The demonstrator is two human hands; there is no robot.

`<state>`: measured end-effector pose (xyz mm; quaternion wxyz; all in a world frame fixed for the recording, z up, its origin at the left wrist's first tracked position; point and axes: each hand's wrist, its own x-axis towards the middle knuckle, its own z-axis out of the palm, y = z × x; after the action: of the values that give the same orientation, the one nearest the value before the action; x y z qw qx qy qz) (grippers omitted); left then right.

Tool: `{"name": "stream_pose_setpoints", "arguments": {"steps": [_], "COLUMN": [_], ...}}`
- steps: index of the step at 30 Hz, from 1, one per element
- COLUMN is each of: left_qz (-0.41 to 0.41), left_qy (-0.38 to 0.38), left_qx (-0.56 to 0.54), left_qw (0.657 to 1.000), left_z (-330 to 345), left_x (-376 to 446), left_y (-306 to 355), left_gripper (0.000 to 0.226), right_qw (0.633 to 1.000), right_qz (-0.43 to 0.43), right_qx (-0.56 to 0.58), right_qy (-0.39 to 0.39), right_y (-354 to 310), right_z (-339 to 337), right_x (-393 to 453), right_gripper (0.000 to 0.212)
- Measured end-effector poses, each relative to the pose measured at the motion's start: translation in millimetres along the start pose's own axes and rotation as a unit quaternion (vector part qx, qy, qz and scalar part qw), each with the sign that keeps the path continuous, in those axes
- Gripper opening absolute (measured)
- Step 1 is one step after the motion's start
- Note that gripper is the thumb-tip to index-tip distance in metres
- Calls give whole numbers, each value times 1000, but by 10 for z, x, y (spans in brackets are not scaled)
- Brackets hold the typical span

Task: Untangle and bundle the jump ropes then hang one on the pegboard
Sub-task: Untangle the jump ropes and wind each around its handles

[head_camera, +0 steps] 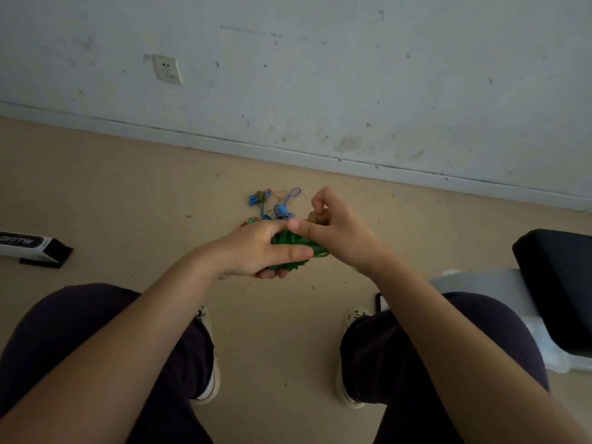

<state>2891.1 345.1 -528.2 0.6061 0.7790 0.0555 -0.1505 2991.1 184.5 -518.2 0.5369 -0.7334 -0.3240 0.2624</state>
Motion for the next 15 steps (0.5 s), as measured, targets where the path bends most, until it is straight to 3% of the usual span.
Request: {"name": "stream_pose_setpoints", "arguments": {"steps": [5,10,15], "left_qz": [35,67,127], "left_qy": [8,103,212], "left_qx": [3,-57,-185], "left_qw": [999,991,951], "left_z": [31,-35,-118], "left_x": [4,33,49], "left_y": [-3,-12,16], "left_gripper": [47,57,46], "right_qw": [998,983,987], "right_qz": [17,78,70], "right_qx": [1,111,112], "right_qy": [-53,-124,-94], "right_y": [-18,-7,64], "right_z": [-52,-111,0], "right_x": [-32,-30,-32], "right_gripper": [33,63,35]}}
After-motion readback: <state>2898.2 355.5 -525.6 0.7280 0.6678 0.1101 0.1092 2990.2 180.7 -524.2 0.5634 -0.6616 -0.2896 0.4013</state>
